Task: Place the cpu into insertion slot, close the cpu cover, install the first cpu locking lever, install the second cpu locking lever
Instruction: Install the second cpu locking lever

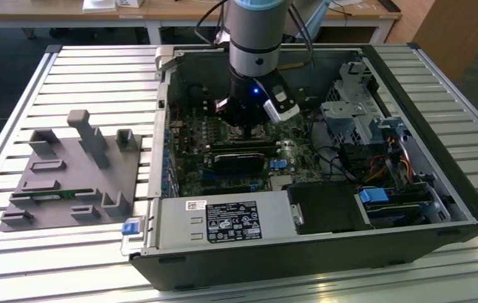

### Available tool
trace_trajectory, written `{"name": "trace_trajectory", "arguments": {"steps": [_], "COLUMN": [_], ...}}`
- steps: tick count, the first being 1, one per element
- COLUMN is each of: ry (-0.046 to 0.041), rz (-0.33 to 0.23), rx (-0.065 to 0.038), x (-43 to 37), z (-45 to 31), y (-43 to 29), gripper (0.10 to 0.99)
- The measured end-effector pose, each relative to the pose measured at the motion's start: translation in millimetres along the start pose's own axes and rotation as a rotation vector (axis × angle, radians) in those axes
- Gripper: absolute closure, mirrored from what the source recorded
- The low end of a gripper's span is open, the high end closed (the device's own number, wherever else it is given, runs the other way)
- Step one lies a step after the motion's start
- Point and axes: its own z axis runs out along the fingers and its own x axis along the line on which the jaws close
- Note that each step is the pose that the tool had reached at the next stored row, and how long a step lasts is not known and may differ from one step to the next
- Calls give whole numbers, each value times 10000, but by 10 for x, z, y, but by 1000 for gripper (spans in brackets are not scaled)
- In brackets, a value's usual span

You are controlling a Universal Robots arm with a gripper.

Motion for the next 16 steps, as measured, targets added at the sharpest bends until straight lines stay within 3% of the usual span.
{"name": "trace_trajectory", "arguments": {"steps": [1,5,8,16], "ry": [0,-10,-12,-17], "rz": [-1,9,12,13], "rx": [-42,-456,-636,-682], "x": [0,7,19,85], "z": [0,-1,-3,-4], "y": [-10,-67,-103,-129], "gripper": [980,980,980,980]}}
